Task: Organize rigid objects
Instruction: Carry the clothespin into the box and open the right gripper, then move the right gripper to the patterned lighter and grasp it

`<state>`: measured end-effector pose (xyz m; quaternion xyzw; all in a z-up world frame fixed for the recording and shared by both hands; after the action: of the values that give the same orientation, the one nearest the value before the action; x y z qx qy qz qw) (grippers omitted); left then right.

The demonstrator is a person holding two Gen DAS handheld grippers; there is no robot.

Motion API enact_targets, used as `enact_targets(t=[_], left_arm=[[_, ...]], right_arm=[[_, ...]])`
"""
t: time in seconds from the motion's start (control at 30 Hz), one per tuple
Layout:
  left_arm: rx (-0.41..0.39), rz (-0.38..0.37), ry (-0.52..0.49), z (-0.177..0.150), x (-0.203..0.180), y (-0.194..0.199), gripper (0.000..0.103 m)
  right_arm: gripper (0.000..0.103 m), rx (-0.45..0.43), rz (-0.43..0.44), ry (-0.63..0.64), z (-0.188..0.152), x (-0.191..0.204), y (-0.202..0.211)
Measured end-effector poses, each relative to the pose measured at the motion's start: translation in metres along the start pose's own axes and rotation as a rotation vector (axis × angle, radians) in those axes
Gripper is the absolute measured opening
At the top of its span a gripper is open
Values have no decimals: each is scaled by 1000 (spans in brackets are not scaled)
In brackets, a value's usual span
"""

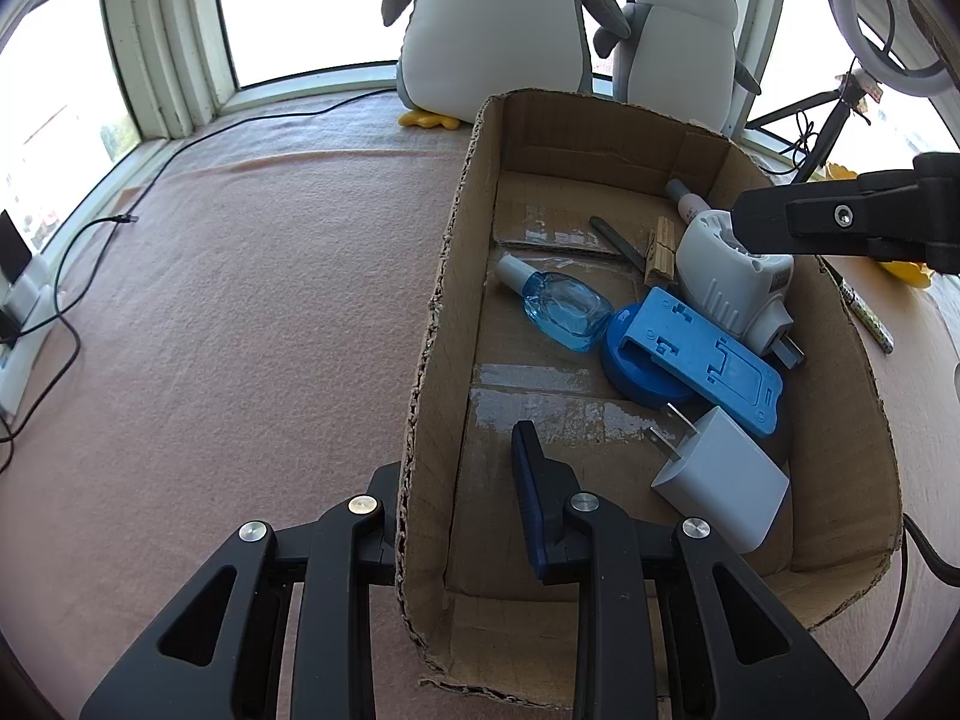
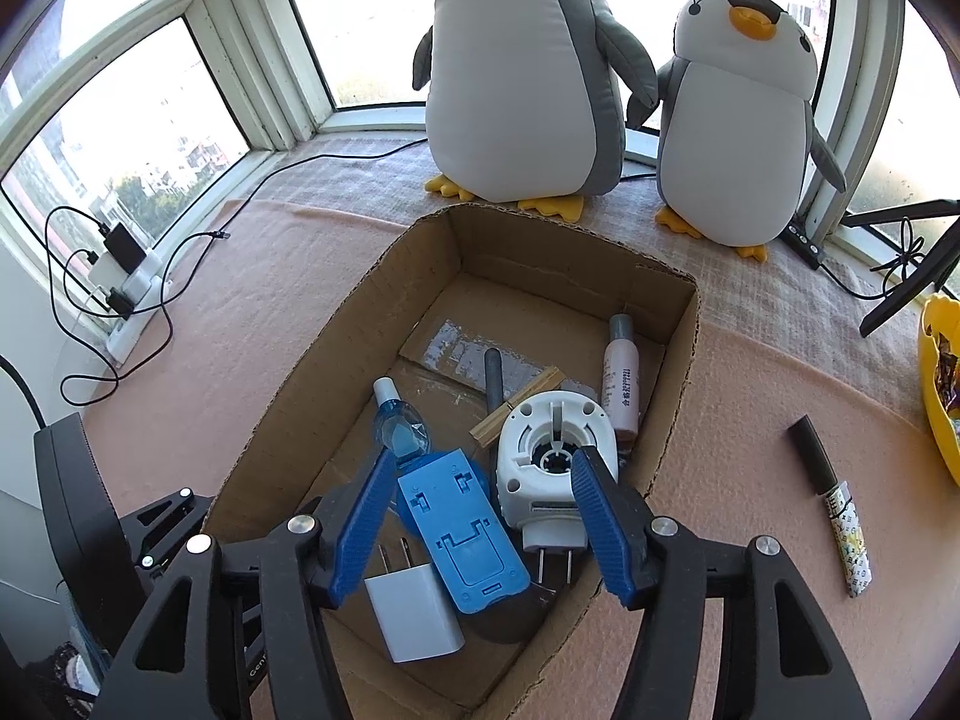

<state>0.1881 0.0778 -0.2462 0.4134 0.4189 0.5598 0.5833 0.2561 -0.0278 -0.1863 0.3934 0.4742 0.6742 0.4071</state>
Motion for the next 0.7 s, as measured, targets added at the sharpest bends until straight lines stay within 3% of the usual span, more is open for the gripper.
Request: enact_targets(t=[0.4, 0.7], left_arm=[[0, 3, -2, 0, 1, 1, 26], [-1, 8, -2, 0, 2, 1, 26]], right_arm=[[60, -29, 21, -45, -18, -12, 14], [60, -55, 17, -101, -36, -44, 30]])
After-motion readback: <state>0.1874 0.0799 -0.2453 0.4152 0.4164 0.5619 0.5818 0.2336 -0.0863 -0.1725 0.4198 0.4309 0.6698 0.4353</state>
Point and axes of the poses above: each gripper's, at about its wrist camera, not at the fingertips, and y roughly against the way its jaws point, x to its left, z to its top, the point moved 10 cm from there along -y, roughly the way its jaws point, and after that the axes turned 15 degrees about x, right-handed, at the moved point
